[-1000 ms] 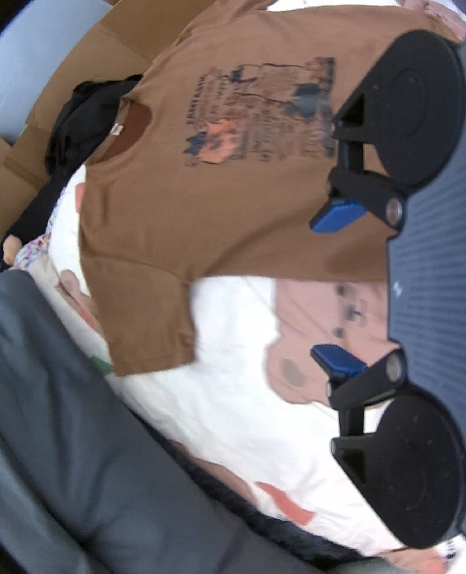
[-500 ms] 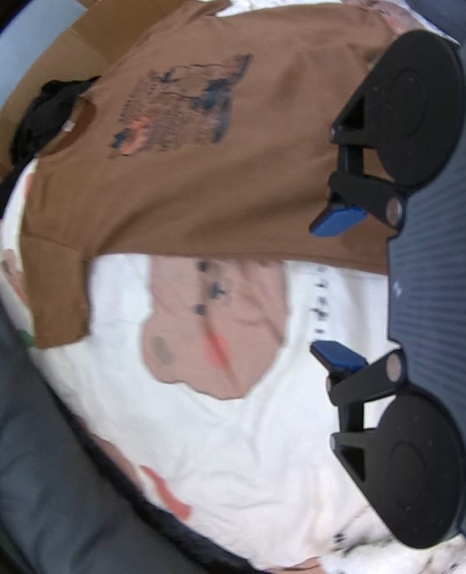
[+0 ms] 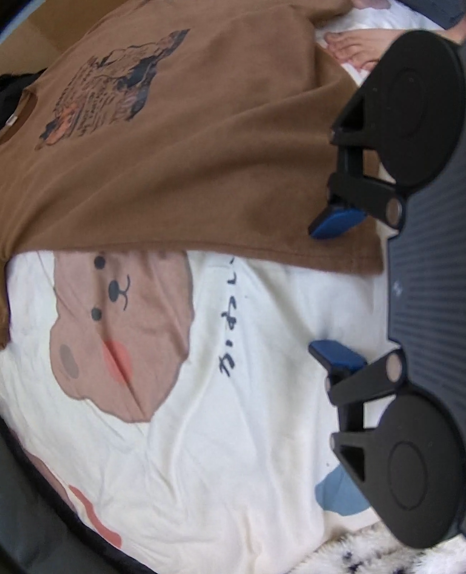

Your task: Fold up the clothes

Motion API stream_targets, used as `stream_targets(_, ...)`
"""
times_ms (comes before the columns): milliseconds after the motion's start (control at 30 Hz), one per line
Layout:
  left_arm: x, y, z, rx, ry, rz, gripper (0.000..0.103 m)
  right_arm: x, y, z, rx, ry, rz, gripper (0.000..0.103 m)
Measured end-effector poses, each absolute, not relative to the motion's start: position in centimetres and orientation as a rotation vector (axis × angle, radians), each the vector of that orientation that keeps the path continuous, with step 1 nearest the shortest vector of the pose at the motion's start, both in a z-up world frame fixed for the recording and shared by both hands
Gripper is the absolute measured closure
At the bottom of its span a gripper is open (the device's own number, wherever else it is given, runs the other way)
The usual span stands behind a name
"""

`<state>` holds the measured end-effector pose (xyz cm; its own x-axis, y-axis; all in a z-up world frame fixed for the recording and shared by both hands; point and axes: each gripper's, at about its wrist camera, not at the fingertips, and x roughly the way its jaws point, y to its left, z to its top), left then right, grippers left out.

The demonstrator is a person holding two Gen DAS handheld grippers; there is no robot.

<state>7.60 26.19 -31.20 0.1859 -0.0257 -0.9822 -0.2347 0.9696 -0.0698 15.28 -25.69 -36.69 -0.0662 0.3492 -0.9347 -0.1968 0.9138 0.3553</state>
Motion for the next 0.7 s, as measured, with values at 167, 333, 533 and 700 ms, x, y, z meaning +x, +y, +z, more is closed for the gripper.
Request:
stream_targets(167, 7.0, 27.1, -30.3, -0.311, 1.364, 0.146, 0.099, 14.7, -25.6, -36.5, 0.162, 1.569, 0.438, 0.065)
stream_targets(333, 6.0, 28.2, -28.8, -0.368, 1.344, 0.178, 0.101, 14.3, -27.4, -35.8, 0.290, 1.571, 0.371, 0.093)
stream_targets(533, 5.6, 29.6, -25.4, -0.414, 1.301, 0.211, 0.101, 13.4, -28.5, -33.7, 0.384, 1.566, 0.331, 0.095)
stream_targets(700, 6.7, 30.5, -22.0, -0.399, 1.276, 0.192, 0.101, 12.6, -29.0, -31.1, 0.370, 1.583, 0.343, 0.096)
